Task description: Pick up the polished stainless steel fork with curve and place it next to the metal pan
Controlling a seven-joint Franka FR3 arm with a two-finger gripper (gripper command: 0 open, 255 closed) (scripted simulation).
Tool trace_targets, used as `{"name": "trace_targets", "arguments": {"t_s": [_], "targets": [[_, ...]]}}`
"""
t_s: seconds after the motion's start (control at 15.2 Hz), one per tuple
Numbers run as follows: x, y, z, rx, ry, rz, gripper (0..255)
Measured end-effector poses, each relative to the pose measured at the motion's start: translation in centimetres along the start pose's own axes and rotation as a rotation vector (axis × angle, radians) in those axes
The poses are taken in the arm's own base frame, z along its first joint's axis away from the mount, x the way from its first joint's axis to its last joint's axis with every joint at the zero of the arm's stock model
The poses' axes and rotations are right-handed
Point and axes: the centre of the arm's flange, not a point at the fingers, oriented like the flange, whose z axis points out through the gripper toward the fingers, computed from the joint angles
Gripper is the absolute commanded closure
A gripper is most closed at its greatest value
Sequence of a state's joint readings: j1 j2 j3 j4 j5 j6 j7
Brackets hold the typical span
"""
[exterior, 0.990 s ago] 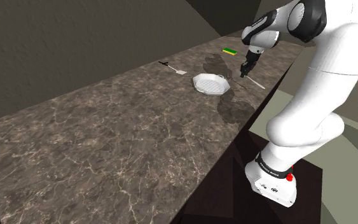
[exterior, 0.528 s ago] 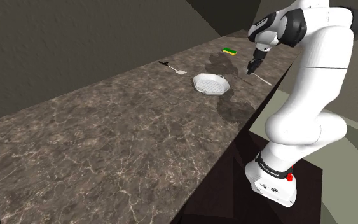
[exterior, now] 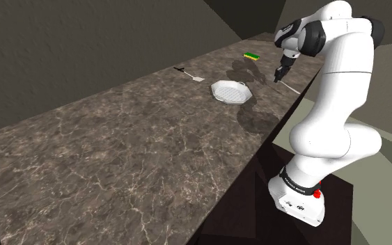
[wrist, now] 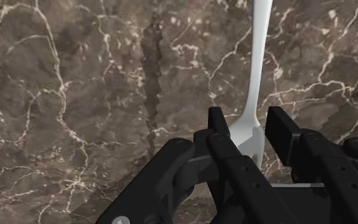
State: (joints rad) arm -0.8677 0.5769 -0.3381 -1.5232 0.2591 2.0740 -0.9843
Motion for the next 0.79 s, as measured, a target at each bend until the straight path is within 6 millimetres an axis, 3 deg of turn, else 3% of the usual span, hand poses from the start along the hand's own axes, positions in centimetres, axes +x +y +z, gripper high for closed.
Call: {"name": "trace_targets", "arguments": {"t_s": [0.79], "targets": [[-0.2,0.2,6.4,0.000,0.000,0.000,255]]}}
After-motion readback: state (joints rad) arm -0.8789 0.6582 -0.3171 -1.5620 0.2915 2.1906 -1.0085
